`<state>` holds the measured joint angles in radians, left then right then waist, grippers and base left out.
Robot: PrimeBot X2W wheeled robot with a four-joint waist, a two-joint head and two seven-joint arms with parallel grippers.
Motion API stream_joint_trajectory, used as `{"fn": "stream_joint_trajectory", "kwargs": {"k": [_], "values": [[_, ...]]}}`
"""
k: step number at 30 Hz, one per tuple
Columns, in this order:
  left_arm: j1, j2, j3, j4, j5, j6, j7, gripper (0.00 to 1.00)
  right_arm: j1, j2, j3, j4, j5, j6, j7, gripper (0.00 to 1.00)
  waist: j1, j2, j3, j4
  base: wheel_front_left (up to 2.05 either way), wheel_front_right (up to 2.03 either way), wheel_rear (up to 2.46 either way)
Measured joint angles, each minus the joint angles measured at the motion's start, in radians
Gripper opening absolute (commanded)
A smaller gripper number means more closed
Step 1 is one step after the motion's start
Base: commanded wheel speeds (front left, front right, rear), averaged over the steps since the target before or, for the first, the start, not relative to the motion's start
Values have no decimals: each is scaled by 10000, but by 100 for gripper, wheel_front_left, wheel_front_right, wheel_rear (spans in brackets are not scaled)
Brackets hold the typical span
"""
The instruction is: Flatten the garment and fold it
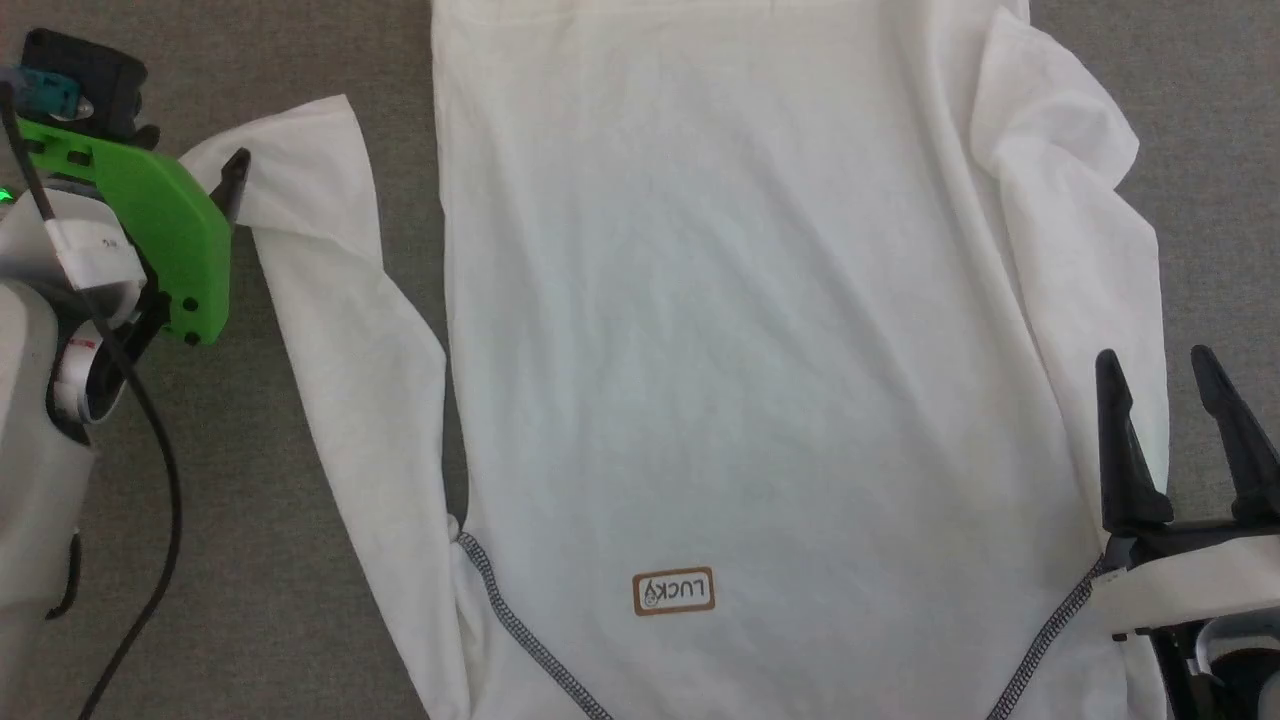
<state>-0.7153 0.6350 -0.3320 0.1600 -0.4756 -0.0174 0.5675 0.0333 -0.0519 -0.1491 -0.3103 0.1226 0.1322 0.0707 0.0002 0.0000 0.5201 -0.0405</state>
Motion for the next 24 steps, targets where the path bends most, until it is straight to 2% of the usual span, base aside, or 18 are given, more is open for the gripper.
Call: {"fn": "stream_joint_trajectory", "kwargs": {"k": [6, 7, 8, 13, 18, 20, 21, 24], "values": [[-151, 234, -31, 422, -75, 8, 736, 100, -112, -36, 6, 12, 10, 0, 12, 100, 0, 0, 450, -140, 0, 0, 0], [-195, 234, -10, 462, -167, 8, 823, 57, -131, -46, 2, 12, 13, 0, 12, 100, -1, 0, 497, -151, 0, 0, 0], [-229, 230, 21, 470, -303, 0, 838, 0, -137, -54, -6, 12, 13, 0, 12, 100, -1, 0, 544, -160, 0, 0, 0], [-272, 23, 155, 548, -608, -25, 535, 0, -153, -125, -67, 42, 12, 0, 111, 100, -1, 0, 542, -115, 0, 0, 0], [-254, -12, 527, 721, -809, 10, 12, 0, -180, -150, -84, 132, 12, 0, 119, 100, -1, 0, 96, -35, 0, 0, 0], [-232, 71, 711, 681, -974, 10, -92, 0, -176, -150, -128, 171, 6, 0, 128, 100, -1, 0, -152, -2, 0, 0, 0], [-77, 370, 1129, 502, -1235, 10, -362, 0, -110, -140, -173, 234, -4, 0, 144, 100, -1, 0, -630, 51, 0, 0, 0], [383, 727, 1605, 234, -1528, 6, -525, 0, 57, -107, -288, 242, -6, 0, 201, 100, -1, 0, -1130, 97, 0, 0, 0]]}}
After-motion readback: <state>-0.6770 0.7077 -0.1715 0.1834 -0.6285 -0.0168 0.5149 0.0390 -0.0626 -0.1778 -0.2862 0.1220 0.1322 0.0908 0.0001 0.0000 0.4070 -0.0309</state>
